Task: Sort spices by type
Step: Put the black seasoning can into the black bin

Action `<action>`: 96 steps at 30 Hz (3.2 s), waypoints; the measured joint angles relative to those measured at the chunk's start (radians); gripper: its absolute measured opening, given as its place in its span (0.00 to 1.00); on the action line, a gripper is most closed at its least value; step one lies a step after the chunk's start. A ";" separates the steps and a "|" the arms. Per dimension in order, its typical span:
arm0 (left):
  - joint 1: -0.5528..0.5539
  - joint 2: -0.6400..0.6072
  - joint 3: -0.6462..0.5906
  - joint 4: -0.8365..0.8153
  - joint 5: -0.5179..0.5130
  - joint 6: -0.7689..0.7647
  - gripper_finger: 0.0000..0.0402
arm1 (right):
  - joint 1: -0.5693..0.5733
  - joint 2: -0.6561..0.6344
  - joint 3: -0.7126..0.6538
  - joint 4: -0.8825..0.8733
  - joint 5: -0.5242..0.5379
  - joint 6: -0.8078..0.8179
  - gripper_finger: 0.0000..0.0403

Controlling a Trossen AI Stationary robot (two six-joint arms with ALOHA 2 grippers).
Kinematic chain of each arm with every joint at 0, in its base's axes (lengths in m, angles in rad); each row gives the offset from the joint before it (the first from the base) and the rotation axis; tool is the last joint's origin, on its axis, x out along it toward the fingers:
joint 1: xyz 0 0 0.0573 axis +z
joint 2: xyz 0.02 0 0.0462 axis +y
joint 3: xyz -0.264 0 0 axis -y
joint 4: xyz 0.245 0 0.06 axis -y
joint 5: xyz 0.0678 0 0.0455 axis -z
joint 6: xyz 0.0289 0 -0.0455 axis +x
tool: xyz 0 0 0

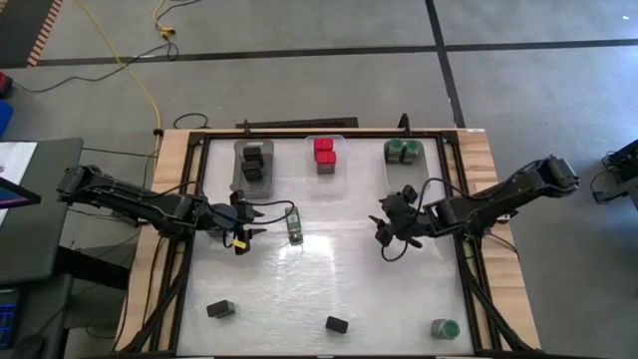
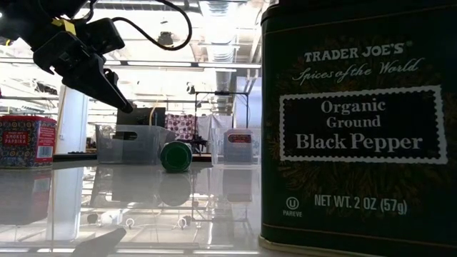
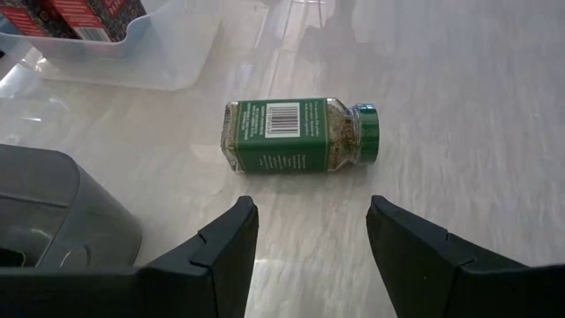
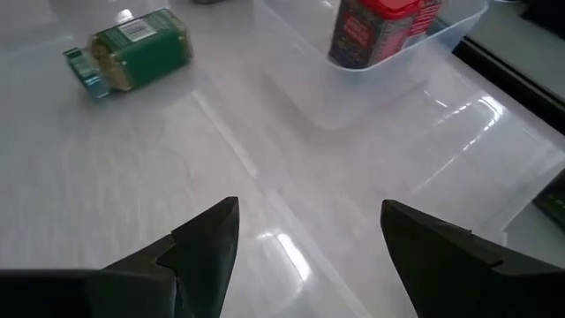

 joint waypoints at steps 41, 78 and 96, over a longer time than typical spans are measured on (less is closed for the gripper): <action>-0.160 0.074 0.257 -0.189 -0.083 -0.208 0.31 | 0.102 0.000 0.001 -0.172 -0.026 0.349 0.76; -0.132 0.085 0.256 -0.184 -0.086 -0.323 0.87 | 0.159 0.000 0.001 -0.154 -0.024 0.366 0.76; -0.435 0.409 0.592 -0.727 -0.075 -0.841 0.87 | 0.159 0.000 0.001 -0.160 -0.023 0.364 0.76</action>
